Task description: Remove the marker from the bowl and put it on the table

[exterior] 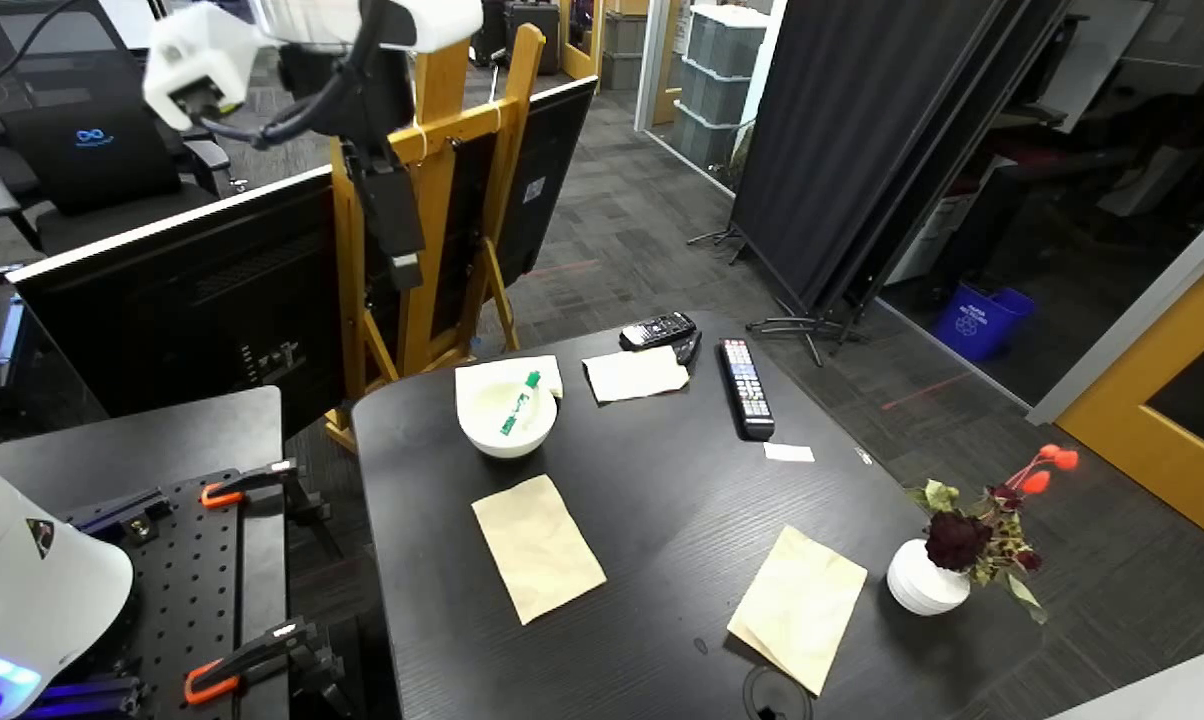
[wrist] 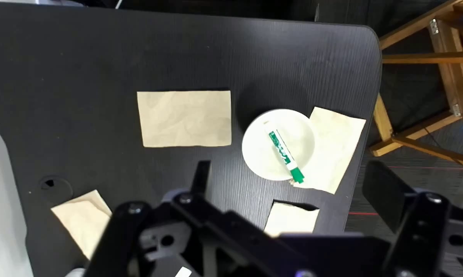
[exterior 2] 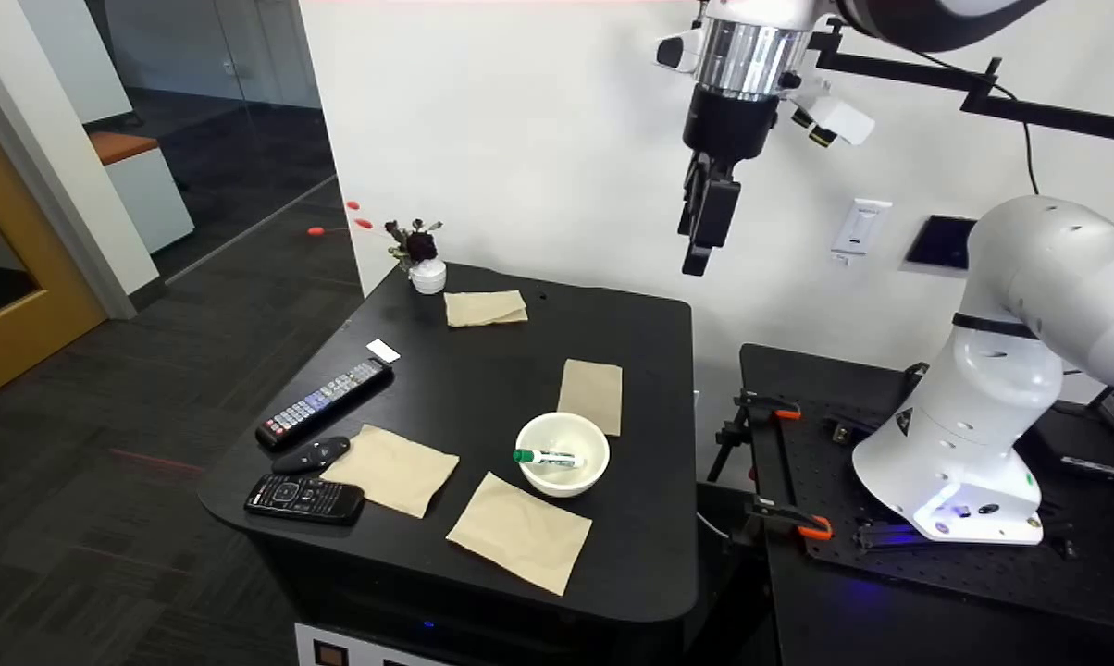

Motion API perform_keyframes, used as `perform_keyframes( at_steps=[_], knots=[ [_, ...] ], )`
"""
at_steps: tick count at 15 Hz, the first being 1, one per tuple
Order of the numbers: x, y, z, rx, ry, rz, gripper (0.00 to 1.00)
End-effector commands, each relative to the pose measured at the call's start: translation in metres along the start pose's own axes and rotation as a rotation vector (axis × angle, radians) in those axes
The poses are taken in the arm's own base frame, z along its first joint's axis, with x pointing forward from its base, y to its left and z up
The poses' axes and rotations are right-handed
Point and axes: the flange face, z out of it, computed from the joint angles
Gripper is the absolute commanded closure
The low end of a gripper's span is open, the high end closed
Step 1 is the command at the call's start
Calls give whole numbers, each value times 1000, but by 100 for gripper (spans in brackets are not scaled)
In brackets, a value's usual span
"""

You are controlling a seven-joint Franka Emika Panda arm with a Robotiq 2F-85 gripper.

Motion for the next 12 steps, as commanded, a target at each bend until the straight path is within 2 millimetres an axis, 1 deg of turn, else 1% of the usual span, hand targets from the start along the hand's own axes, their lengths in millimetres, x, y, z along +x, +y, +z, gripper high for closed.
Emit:
perform_keyframes(
  at_steps=[1, 4, 9, 12],
  knots=[
    [17, -13, 27, 21, 38, -73, 0],
    [25, -23, 49, 32, 65, -154, 0],
    [21, -39, 90, 54, 62, -312, 0],
    [16, -43, 112, 55, 46, -370, 0]
  ],
)
